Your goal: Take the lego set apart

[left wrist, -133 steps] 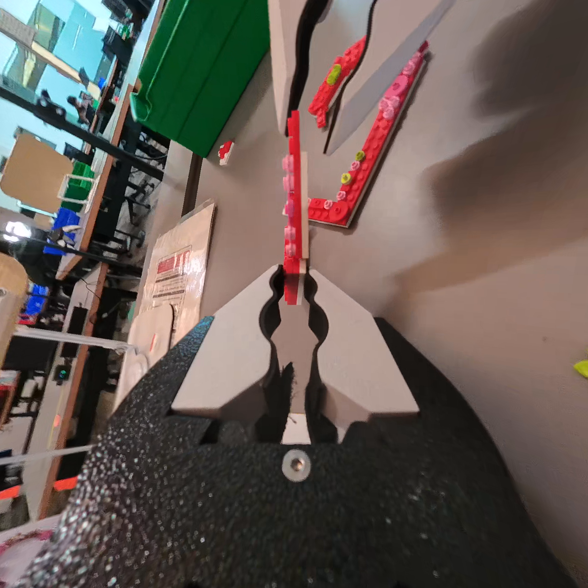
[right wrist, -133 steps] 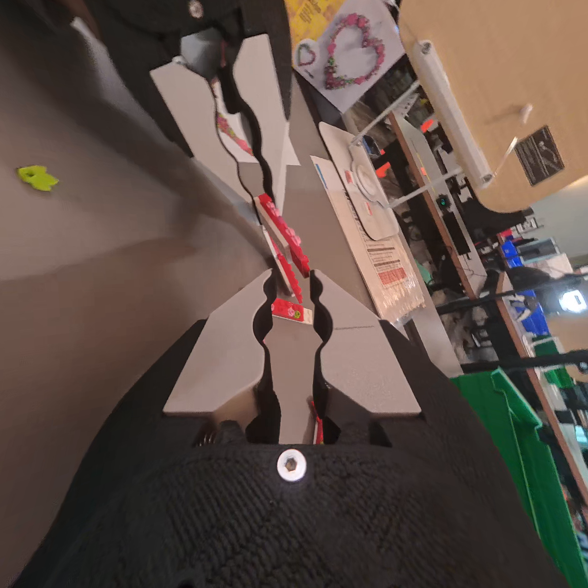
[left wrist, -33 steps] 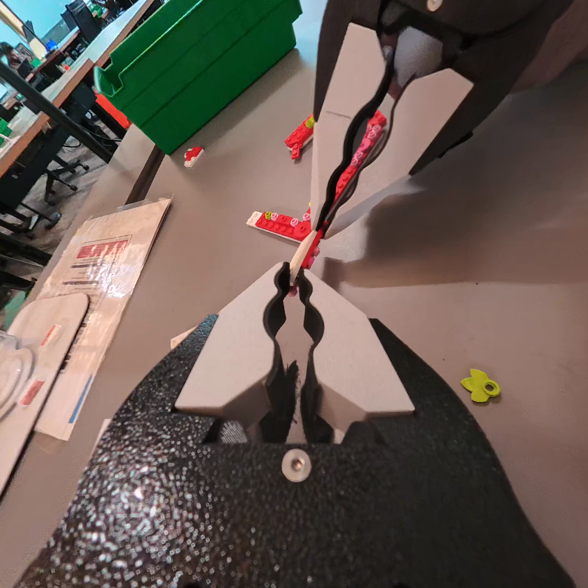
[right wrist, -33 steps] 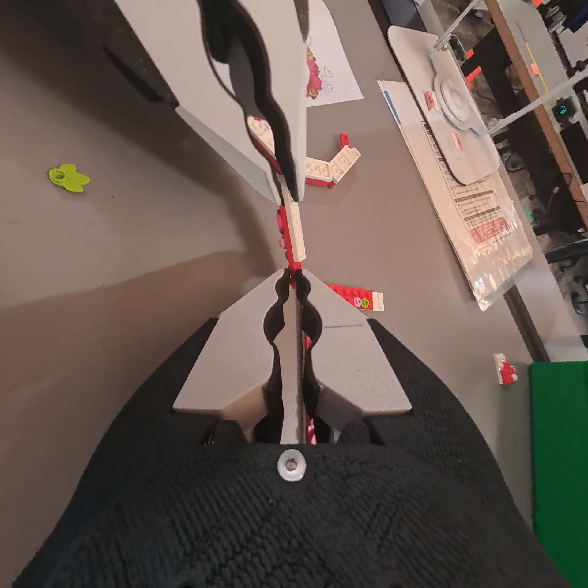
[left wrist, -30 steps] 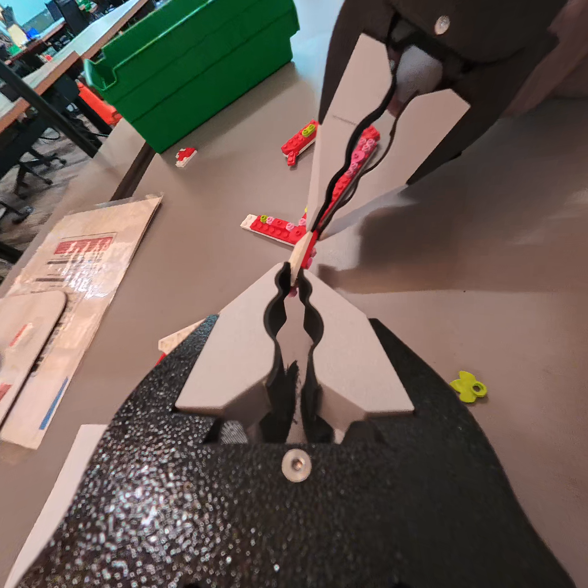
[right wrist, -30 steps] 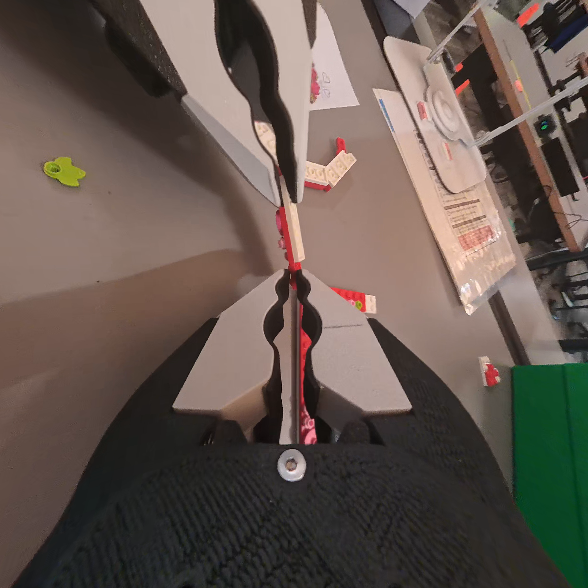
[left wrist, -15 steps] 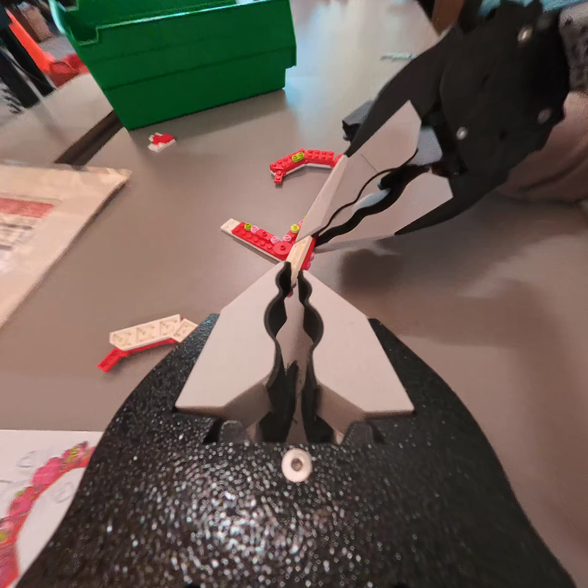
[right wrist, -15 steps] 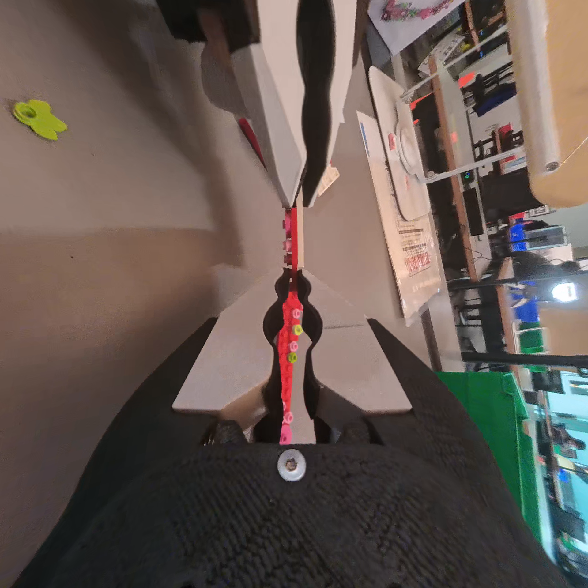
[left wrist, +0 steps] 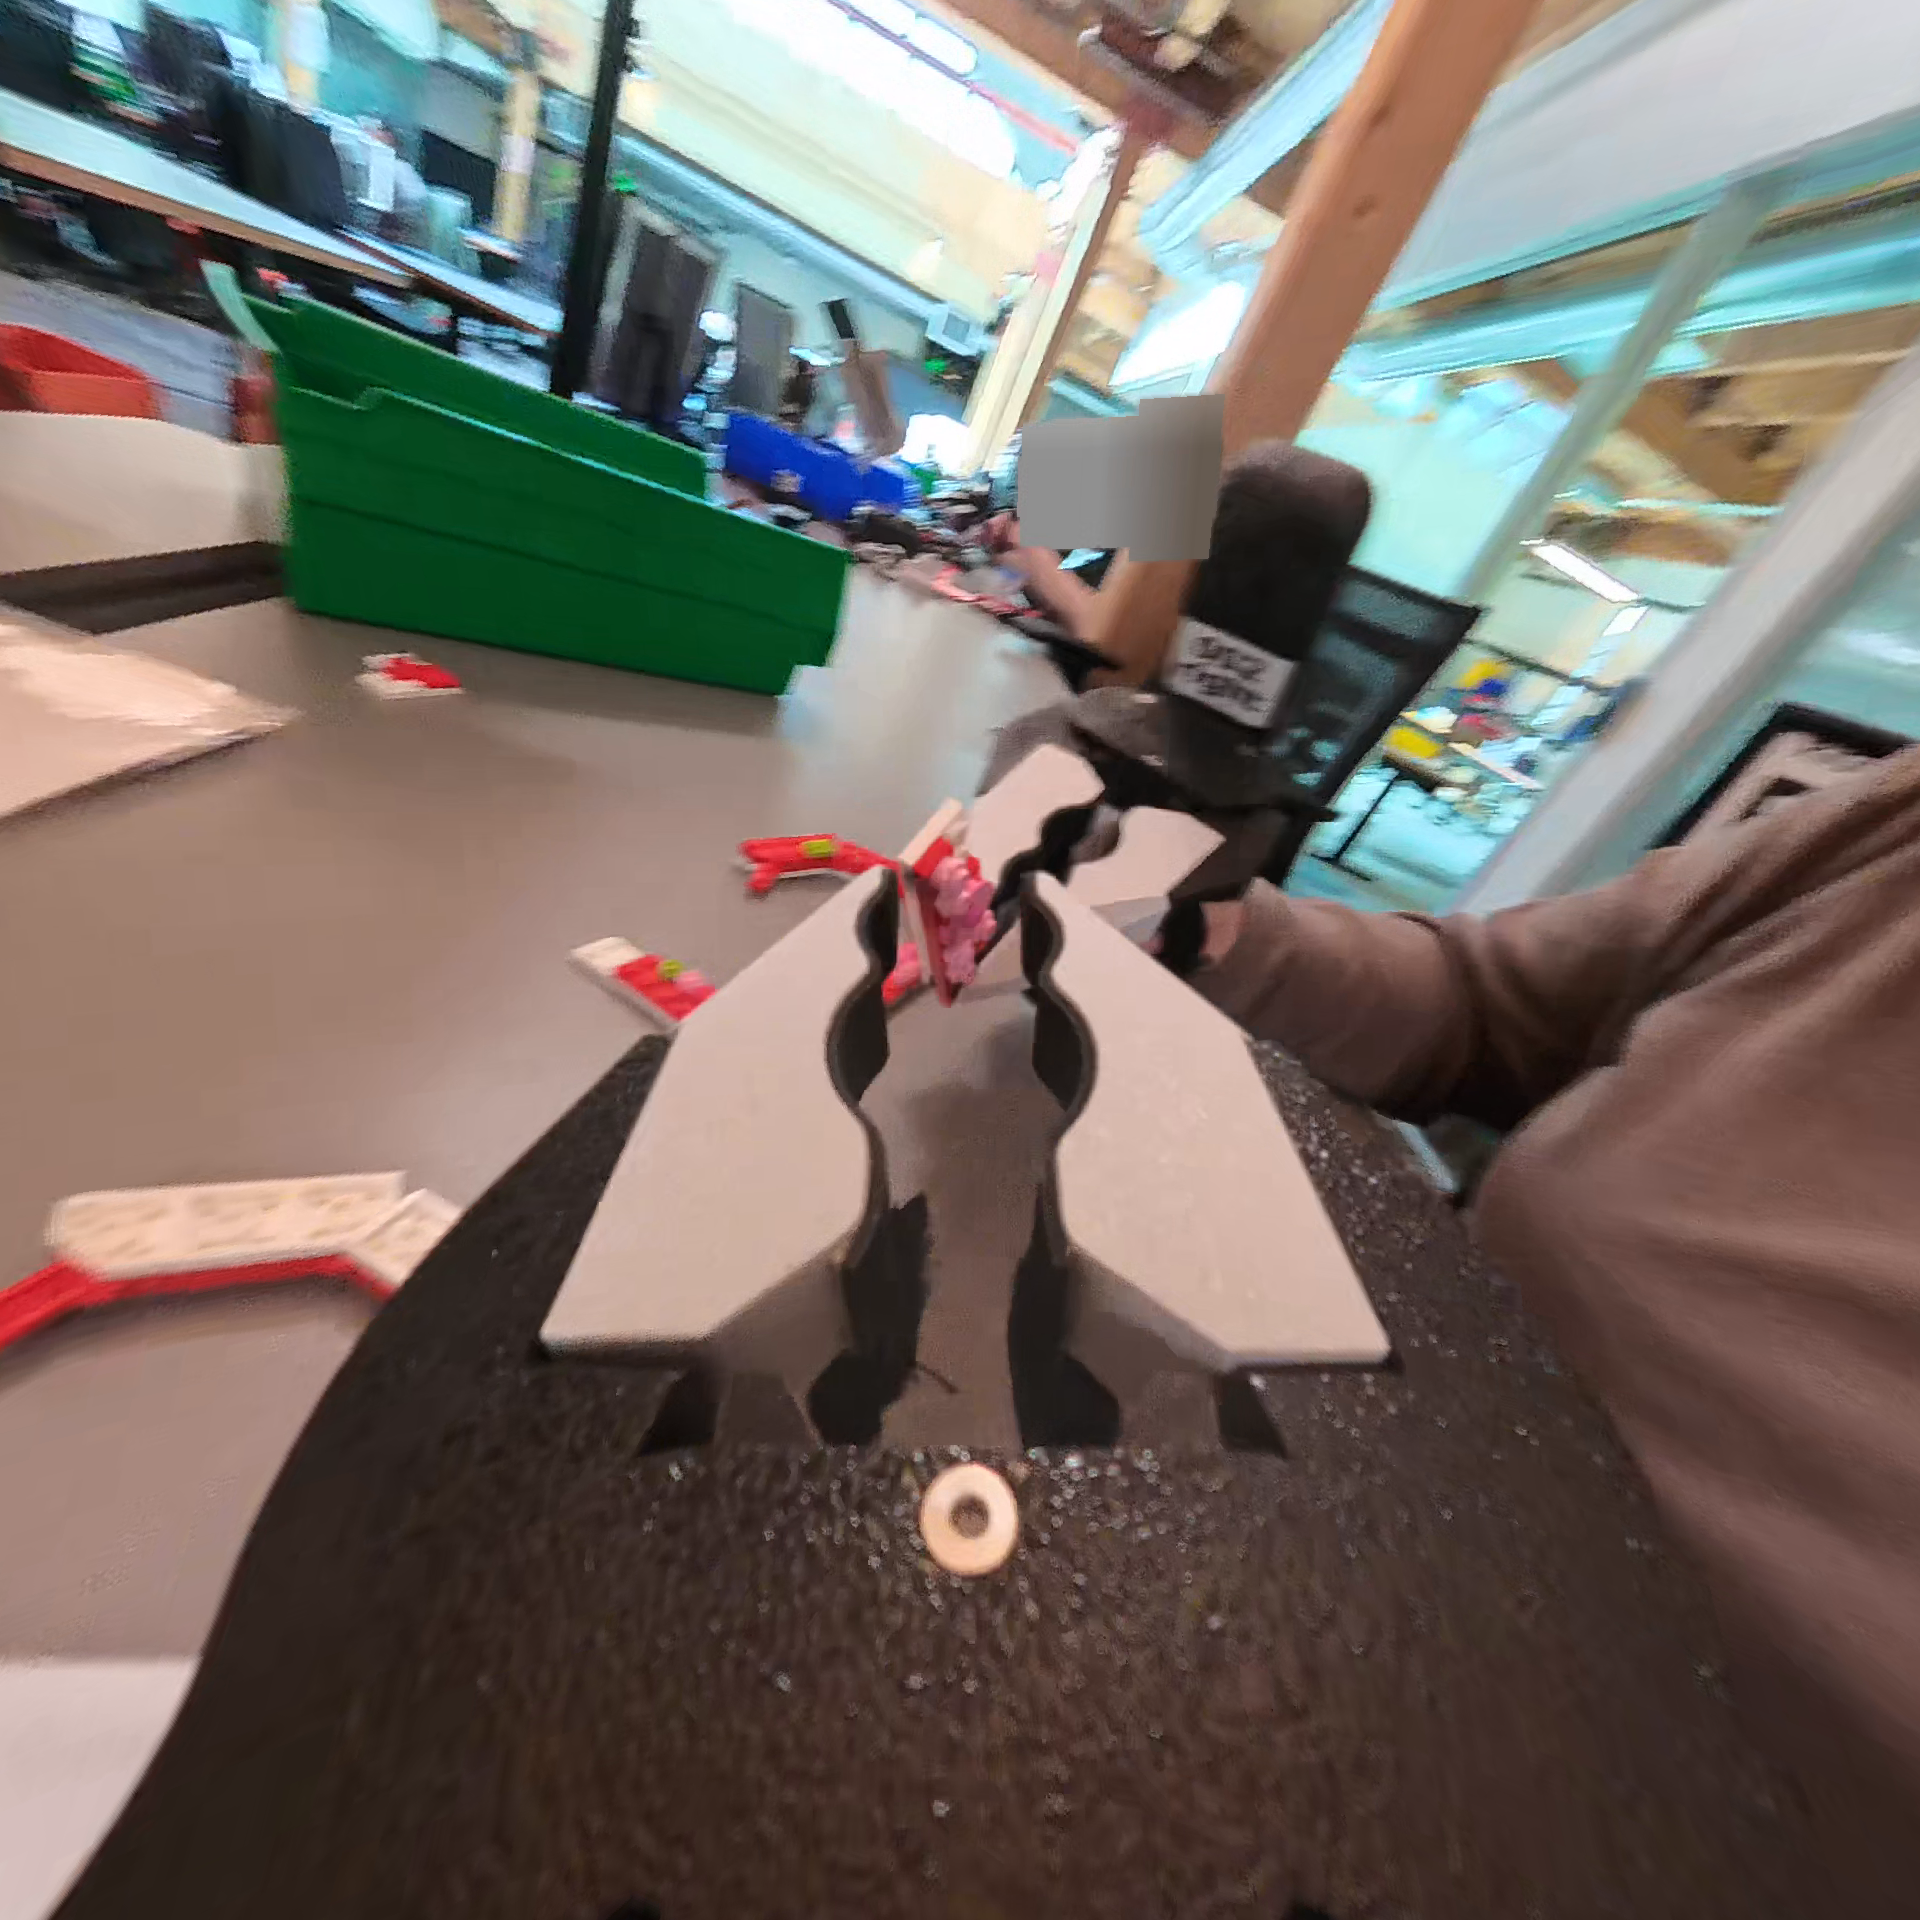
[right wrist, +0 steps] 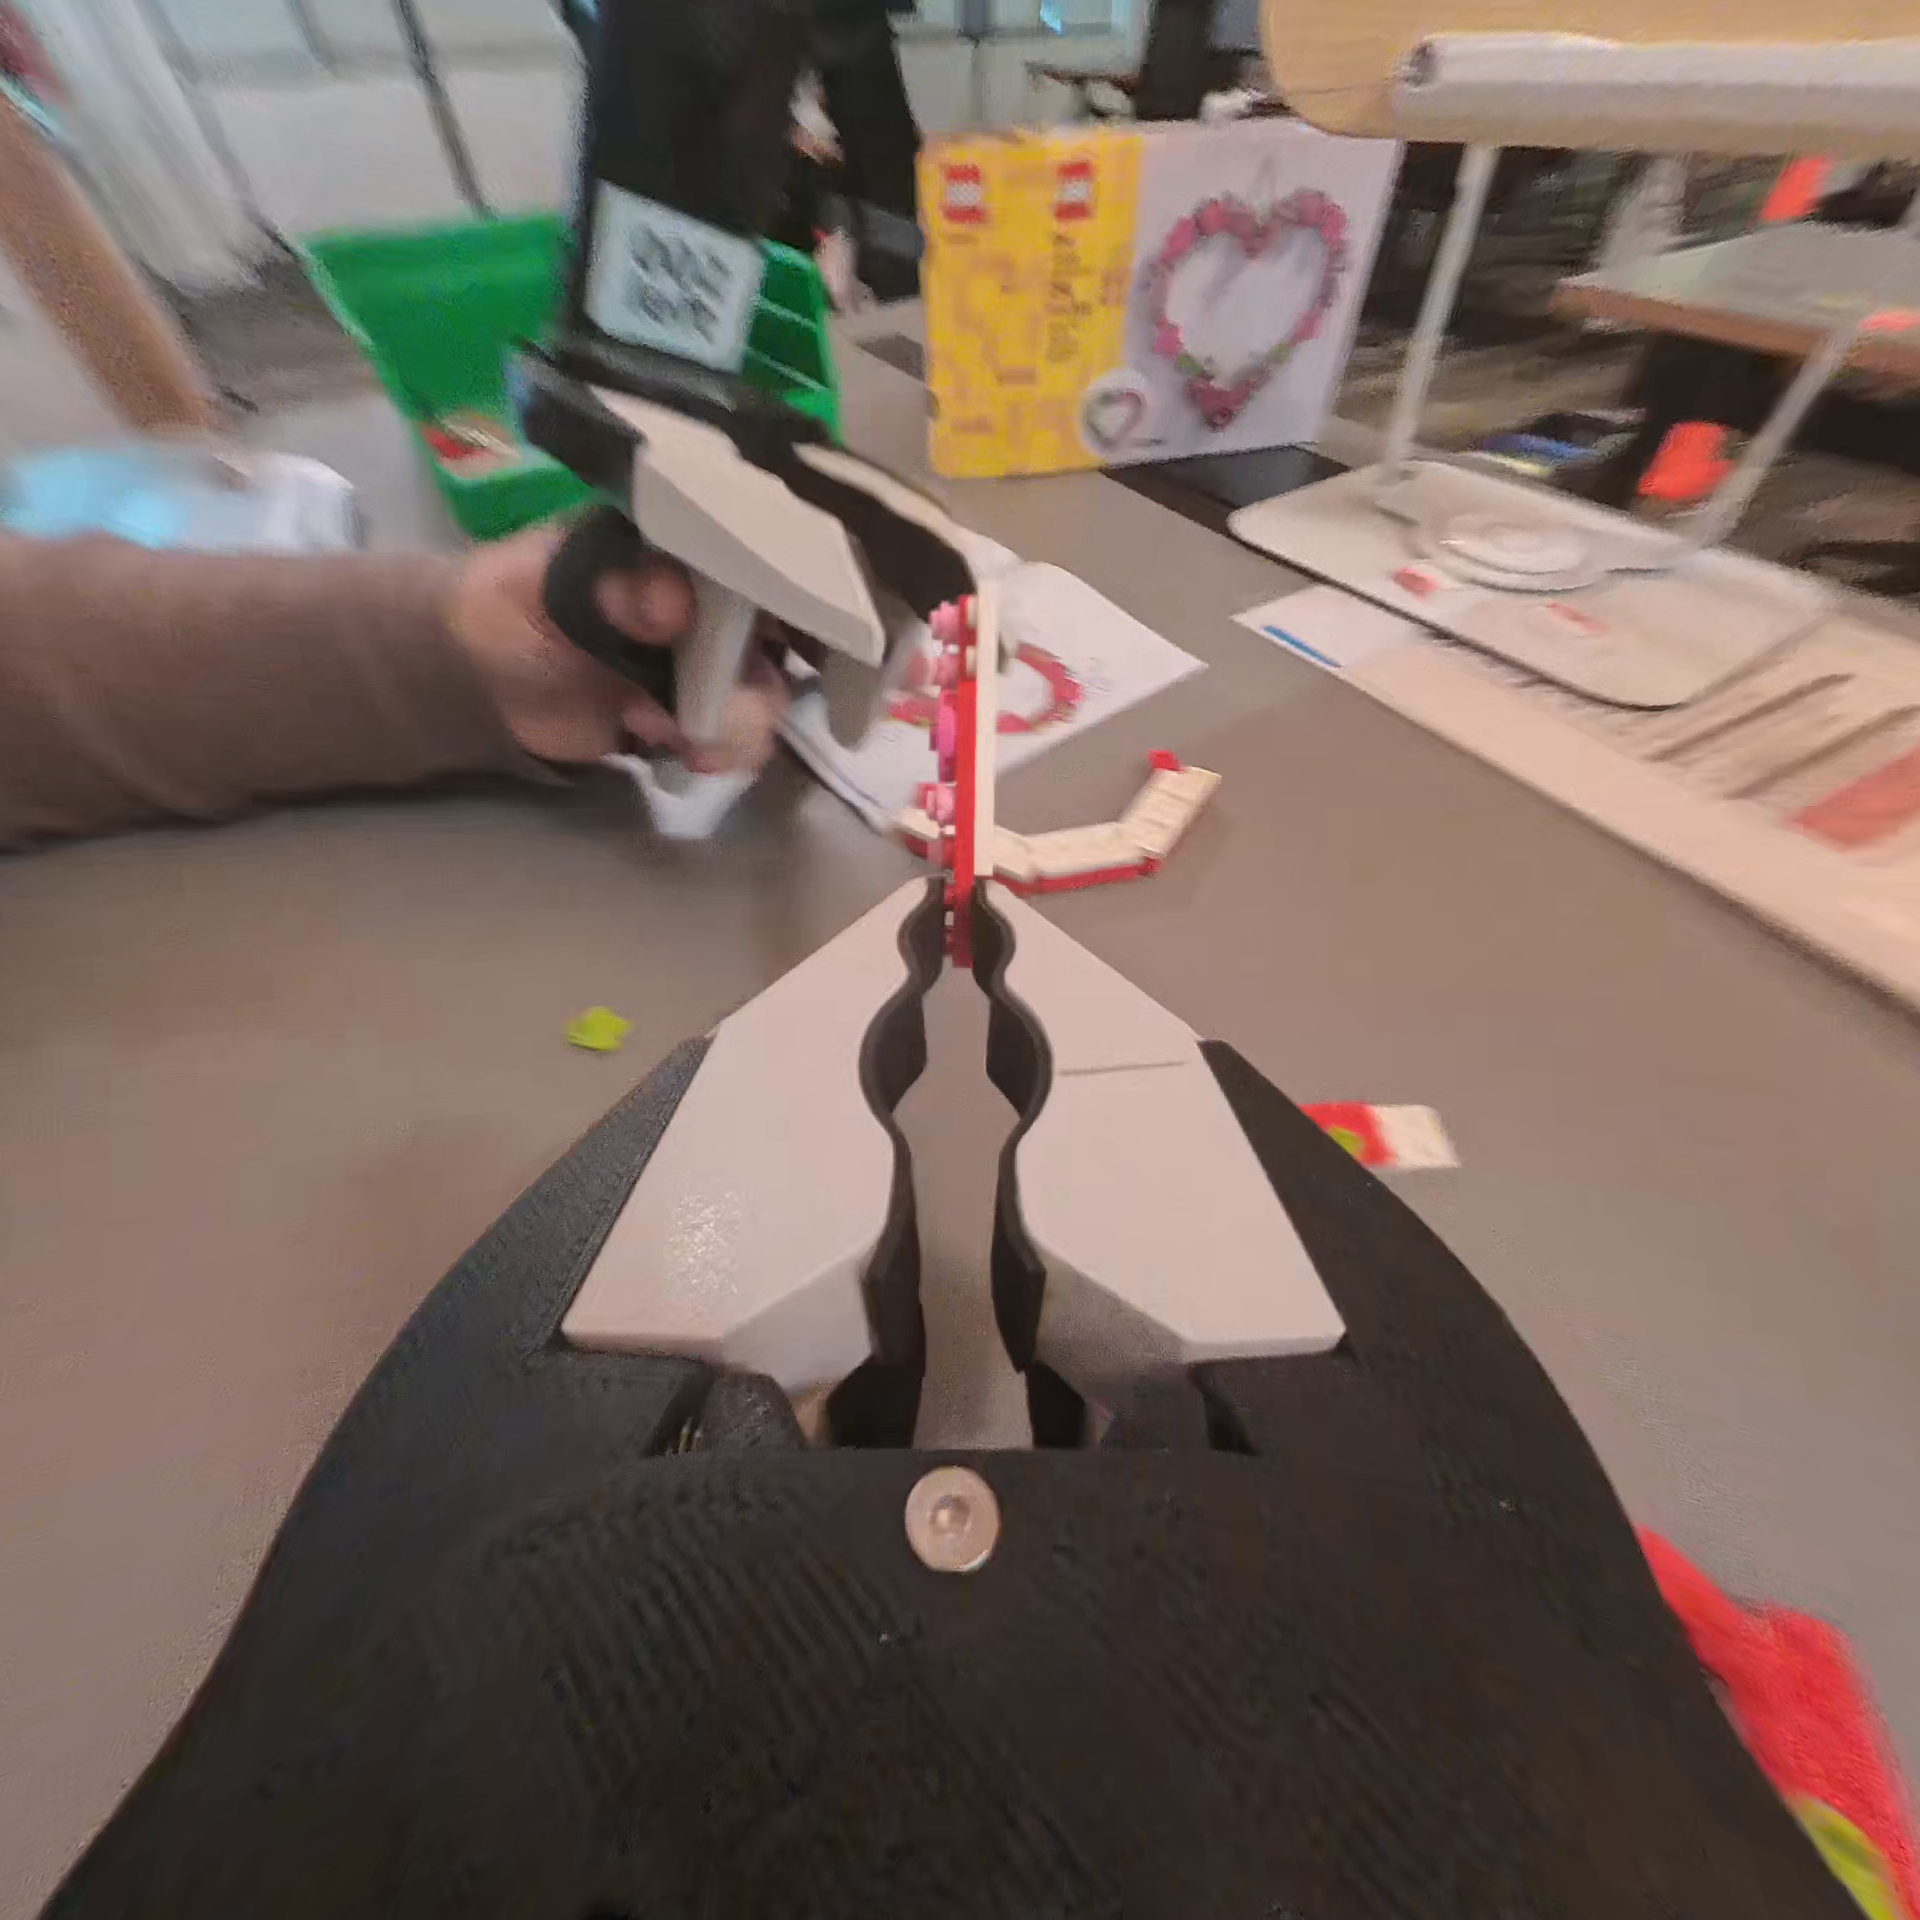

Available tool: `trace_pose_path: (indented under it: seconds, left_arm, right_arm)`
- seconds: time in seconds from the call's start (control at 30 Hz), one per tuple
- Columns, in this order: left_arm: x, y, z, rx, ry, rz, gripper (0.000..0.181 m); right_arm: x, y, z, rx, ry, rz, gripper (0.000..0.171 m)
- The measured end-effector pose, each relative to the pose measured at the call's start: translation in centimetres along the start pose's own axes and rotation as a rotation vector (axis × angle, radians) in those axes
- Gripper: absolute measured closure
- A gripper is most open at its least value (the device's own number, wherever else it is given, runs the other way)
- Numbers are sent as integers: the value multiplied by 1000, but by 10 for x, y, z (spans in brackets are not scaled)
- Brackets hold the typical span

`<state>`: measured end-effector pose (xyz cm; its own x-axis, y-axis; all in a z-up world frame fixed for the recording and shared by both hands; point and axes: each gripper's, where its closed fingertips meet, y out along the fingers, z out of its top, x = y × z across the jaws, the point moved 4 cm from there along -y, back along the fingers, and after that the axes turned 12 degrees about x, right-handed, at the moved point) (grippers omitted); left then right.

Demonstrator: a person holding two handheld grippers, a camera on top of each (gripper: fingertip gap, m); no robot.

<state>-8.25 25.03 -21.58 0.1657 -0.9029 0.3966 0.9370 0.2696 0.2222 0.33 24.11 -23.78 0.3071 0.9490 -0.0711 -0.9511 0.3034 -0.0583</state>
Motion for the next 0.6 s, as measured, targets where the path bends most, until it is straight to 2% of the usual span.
trace_pose_path:
  seconds: [0.03,0.17,0.27,0.37,0.5,0.6]
  left_arm:
    - [5,2,-3,-8,-32,-55,161]
    - [14,5,-5,29,-155,-161,160]
    - [15,6,-3,65,-166,-171,166]
    - [20,10,-6,52,-170,-189,160]
    - [19,14,-6,86,-77,-129,173]
    - [9,13,-5,41,137,47,173]
  right_arm:
    - [-4,0,2,30,91,60,168]
    - [-8,-2,9,126,299,181,168]
    - [-11,-1,12,156,322,205,168]
    - [-12,-1,12,161,324,219,168]
    - [-11,-1,13,183,354,224,168]
    - [4,-4,12,186,271,79,157]
